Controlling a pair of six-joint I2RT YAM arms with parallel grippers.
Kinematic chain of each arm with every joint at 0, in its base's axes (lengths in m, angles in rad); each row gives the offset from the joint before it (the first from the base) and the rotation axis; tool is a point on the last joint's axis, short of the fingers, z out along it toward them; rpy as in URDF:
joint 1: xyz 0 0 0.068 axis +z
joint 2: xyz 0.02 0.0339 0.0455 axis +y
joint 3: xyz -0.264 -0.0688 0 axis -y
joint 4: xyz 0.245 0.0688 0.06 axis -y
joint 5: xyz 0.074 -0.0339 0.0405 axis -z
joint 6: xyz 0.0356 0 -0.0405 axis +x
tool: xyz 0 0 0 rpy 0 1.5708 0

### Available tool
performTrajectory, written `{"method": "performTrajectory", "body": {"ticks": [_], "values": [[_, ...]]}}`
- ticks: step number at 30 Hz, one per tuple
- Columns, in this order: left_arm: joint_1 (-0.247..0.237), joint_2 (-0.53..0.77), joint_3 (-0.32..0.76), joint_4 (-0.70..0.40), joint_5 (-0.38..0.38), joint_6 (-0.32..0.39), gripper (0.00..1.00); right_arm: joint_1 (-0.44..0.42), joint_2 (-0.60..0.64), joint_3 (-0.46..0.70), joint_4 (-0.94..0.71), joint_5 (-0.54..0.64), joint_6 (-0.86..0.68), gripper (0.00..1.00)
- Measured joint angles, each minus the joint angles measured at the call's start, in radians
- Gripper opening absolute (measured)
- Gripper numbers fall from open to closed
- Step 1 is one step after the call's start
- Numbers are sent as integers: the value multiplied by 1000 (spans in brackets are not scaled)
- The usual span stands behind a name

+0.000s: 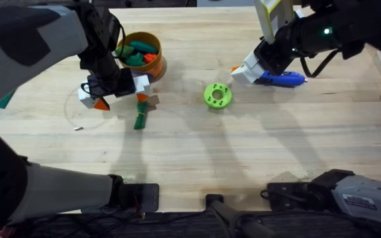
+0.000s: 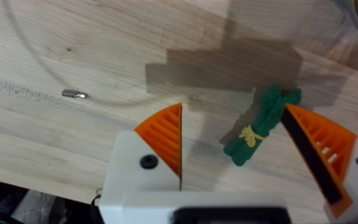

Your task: Pick up the gripper from the table and insert it into the empty holder that is missing its gripper. Then pick up a screw, insert it into the mounting hole, and use the screwdriver to tighten it. Finally, clean up the table by picking up the vegetable and placing it into the bucket.

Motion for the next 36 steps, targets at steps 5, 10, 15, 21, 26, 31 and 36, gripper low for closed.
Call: {"method": "performTrajectory", "body": {"ticks": [5,10,15,21,26,31,36], "values": [[0,1,0,-6,7,3,981,0,0,0,-10,1,0,984],[0,1,2,-25,8,3,981,0,0,0,-10,1,0,984],[0,3,10,-100,20,21,981,0,0,0,-10,1,0,984],[0,0,39,-113,113,100,981,0,1,0,-10,1,0,984],[0,-2,40,-110,171,142,981,0,1,0,-9,1,0,984],[0,-2,35,-58,186,161,981,0,1,0,-9,1,0,984],[0,-8,-60,40,193,168,981,0,1,0,-9,1,0,984]]}}
